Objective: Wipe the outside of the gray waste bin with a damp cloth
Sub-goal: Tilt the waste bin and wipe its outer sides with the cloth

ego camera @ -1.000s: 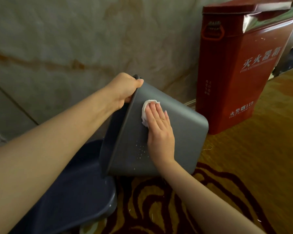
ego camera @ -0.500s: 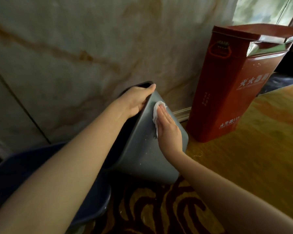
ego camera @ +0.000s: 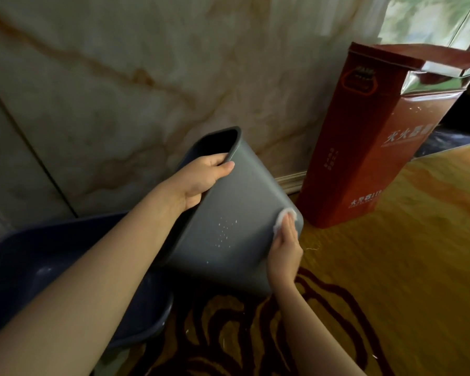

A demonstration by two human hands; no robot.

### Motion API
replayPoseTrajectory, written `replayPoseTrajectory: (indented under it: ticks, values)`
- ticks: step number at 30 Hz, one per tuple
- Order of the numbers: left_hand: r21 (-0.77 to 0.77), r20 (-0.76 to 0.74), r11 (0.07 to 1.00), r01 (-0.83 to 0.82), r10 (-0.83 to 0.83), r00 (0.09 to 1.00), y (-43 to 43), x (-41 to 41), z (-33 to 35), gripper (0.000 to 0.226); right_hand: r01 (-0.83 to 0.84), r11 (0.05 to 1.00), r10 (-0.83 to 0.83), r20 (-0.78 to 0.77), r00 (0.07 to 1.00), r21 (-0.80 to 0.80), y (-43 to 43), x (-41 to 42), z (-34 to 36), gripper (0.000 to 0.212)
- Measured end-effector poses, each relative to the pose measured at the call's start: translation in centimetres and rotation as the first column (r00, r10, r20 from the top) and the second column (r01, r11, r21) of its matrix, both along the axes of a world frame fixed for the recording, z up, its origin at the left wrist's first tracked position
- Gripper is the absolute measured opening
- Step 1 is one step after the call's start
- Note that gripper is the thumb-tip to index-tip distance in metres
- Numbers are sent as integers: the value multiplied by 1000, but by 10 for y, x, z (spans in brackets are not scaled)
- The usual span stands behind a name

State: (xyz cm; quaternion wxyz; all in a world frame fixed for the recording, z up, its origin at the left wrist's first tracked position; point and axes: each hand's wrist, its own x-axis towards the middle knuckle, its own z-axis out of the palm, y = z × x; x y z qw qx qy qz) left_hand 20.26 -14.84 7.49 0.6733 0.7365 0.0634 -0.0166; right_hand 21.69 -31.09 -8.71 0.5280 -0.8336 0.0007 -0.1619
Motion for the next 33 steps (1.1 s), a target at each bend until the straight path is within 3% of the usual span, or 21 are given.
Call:
replayPoseTrajectory:
  ticks: [2, 6, 8, 11, 15, 21, 24, 28, 33]
  values:
    - [0, -9, 1000, -23, 23, 1000, -4, 2, 0, 34, 47, 999, -47, -146, 988, -8, -13, -2, -16, 38]
    - [-2, -19, 999, -44, 44, 999, -8, 3, -1, 33, 140, 987, -118, -236, 965, 81, -10, -5, -19, 35]
    - [-26, -19, 997, -75, 75, 997, -7, 3, -2, 31, 105, 987, -83, -168, 982, 124, 5, -13, -3, 33]
    - [-55, -26, 994, -91, 90, 996, -7, 3, -1, 30, -34, 992, 28, 57, 998, 119, 38, -30, 27, 43]
    - [-30, -33, 993, -116, 115, 993, -7, 7, 1, 40, -187, 981, 164, 275, 947, 59, 76, -62, 55, 50]
    - [-33, -46, 998, -61, 60, 997, -4, 7, 2, 46, -207, 974, 226, 354, 907, -89, 76, -74, 42, 49]
    - [15, -32, 999, 37, -37, 999, 1, 1, -1, 50, -160, 986, 164, 245, 956, -34, 57, -61, 23, 50]
    - [190, -123, 975, 112, -90, 988, 19, -21, -21, 51, -66, 998, 66, 14, 998, 4, 29, -44, -9, 45]
    - [93, -166, 977, 191, -173, 971, 43, -49, -43, 63, 36, 995, -21, -152, 988, 97, 6, -34, -32, 39]
